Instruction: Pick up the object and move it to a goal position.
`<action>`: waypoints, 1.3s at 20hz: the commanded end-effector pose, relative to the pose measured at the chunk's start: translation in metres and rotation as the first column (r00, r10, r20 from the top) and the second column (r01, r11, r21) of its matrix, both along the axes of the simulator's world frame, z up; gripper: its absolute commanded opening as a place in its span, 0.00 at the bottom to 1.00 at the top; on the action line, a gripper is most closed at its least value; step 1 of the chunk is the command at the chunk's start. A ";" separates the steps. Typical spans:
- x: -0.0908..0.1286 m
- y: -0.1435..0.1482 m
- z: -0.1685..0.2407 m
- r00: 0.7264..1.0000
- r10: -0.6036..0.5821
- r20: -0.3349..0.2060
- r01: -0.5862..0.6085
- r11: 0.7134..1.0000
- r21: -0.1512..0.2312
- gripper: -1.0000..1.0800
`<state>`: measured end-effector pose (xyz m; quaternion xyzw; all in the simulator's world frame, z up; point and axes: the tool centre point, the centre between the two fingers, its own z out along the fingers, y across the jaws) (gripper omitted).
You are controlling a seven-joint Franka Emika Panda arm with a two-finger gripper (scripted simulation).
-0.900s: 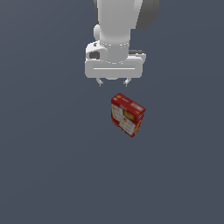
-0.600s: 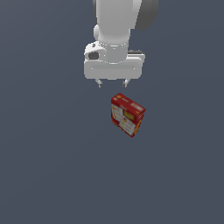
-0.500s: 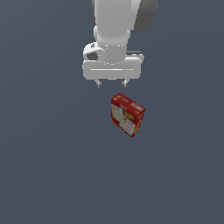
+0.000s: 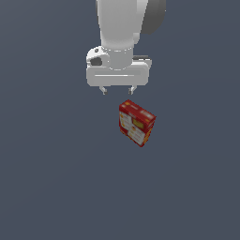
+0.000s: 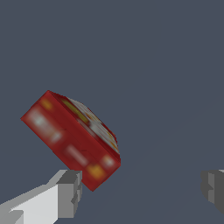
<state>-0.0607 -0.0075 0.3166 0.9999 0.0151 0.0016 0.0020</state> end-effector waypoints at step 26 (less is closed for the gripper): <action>0.000 0.067 -0.059 0.812 0.584 -0.004 -0.584 0.812 0.002 0.96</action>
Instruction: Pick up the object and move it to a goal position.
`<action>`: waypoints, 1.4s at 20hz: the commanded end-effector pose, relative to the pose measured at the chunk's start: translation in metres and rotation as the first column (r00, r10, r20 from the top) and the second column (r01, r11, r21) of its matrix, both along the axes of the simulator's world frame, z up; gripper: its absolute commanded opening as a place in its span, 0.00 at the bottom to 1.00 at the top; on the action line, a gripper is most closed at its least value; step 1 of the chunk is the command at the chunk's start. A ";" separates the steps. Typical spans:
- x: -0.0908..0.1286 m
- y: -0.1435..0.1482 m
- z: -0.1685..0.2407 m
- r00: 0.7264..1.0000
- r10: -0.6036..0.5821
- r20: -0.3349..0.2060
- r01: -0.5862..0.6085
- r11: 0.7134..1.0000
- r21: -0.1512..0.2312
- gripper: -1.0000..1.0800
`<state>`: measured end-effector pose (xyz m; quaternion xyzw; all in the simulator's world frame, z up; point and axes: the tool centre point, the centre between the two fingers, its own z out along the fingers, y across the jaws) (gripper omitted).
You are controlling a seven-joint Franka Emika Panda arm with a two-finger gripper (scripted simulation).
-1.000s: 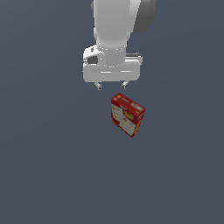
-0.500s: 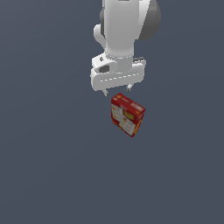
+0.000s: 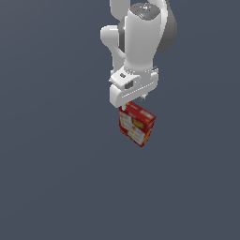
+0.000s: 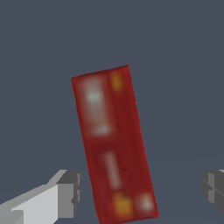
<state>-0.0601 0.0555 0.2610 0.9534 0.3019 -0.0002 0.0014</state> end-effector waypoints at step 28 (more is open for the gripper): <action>-0.004 0.022 -0.061 0.979 0.202 -0.001 -0.202 0.979 0.003 0.96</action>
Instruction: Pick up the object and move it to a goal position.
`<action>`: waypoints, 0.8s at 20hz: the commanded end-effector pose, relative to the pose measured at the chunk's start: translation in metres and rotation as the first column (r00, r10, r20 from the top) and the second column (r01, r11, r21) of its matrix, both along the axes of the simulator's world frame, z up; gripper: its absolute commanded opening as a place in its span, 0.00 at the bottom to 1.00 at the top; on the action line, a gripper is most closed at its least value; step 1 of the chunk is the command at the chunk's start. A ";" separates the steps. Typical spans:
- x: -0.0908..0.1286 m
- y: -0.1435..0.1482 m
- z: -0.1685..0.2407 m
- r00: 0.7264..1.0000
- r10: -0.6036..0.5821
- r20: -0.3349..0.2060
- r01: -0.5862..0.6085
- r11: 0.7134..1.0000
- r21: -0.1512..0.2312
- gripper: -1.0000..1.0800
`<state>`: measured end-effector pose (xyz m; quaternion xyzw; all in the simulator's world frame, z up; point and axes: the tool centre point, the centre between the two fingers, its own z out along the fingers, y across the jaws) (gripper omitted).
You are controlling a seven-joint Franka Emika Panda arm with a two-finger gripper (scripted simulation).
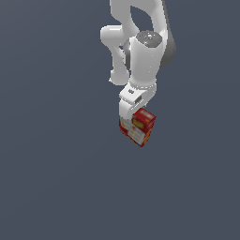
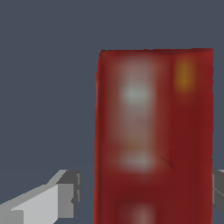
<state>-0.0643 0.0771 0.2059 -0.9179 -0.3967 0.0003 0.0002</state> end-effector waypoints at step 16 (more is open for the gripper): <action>0.001 0.000 -0.013 1.000 0.001 0.002 -0.001 1.000 0.000 0.00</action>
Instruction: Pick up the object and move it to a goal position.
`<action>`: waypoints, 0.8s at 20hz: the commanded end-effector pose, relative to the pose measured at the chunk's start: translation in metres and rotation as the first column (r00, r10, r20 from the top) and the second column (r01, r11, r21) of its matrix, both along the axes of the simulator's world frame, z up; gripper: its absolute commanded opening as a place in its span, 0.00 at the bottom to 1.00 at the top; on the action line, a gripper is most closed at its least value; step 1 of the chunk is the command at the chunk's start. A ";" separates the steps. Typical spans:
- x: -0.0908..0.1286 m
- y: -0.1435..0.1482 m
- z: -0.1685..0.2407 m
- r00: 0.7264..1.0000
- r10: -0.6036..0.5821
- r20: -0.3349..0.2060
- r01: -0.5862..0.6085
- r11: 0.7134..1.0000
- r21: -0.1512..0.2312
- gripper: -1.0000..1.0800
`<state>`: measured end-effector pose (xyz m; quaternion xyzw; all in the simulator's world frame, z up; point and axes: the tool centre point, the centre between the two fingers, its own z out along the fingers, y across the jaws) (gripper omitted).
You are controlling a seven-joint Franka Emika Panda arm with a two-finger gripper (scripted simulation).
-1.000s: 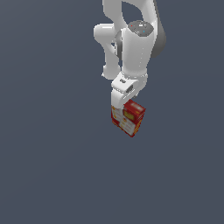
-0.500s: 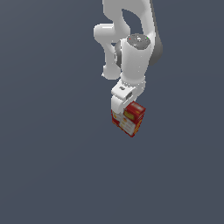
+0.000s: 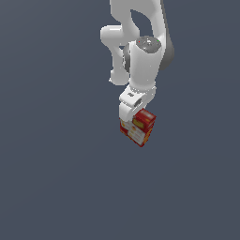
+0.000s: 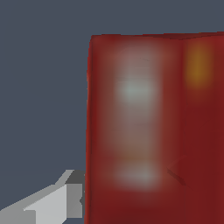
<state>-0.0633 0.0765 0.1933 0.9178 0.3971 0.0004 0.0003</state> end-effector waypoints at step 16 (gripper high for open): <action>0.005 0.031 0.067 1.000 0.000 0.000 0.000 1.000 0.000 0.00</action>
